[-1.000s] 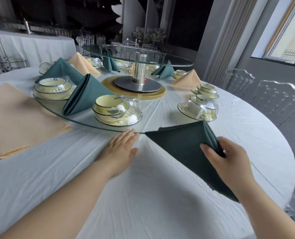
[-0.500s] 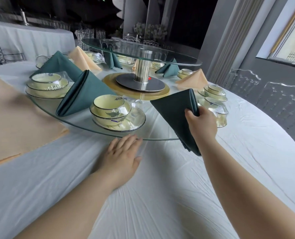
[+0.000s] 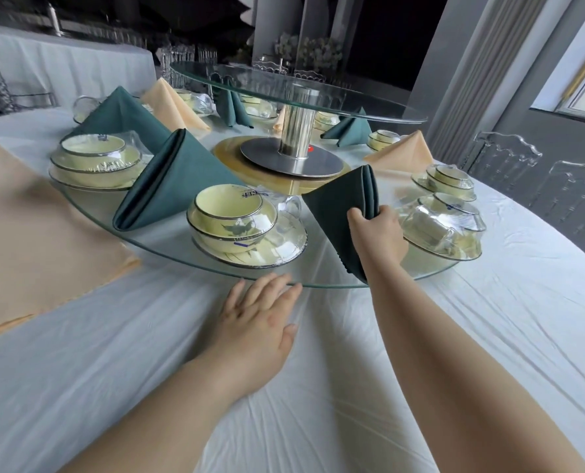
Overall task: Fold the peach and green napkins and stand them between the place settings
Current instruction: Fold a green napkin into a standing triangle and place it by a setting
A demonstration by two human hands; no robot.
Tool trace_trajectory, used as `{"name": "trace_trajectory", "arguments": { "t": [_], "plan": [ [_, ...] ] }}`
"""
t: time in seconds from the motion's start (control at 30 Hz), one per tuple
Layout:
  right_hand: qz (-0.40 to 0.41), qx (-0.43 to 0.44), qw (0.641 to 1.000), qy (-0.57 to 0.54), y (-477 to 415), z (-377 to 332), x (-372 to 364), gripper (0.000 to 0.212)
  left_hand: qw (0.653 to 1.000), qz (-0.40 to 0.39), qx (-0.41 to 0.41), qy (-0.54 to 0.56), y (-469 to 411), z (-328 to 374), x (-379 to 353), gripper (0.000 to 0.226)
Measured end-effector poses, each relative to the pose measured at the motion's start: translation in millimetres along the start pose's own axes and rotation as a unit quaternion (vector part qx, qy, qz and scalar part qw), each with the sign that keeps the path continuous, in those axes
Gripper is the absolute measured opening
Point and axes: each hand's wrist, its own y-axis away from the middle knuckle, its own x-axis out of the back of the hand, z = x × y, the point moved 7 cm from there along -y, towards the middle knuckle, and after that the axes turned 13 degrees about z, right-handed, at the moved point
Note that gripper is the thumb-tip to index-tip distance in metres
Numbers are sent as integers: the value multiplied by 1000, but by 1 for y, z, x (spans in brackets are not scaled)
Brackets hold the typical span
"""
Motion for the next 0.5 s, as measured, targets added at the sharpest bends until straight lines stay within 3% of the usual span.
{"name": "trace_trajectory", "arguments": {
  "t": [0.23,0.37,0.47,0.5],
  "plan": [
    [-42,43,998,22,24,22,10,44,1000,-7,0,-4,2,2,1,74],
    [-13,56,997,52,30,22,13,33,1000,-9,2,-11,2,3,0,75],
    [-4,33,997,69,31,21,8,35,1000,-10,-1,-15,2,2,-2,90],
    [-1,25,997,74,31,22,6,36,1000,-10,0,-17,2,1,-2,86]
  ]
}}
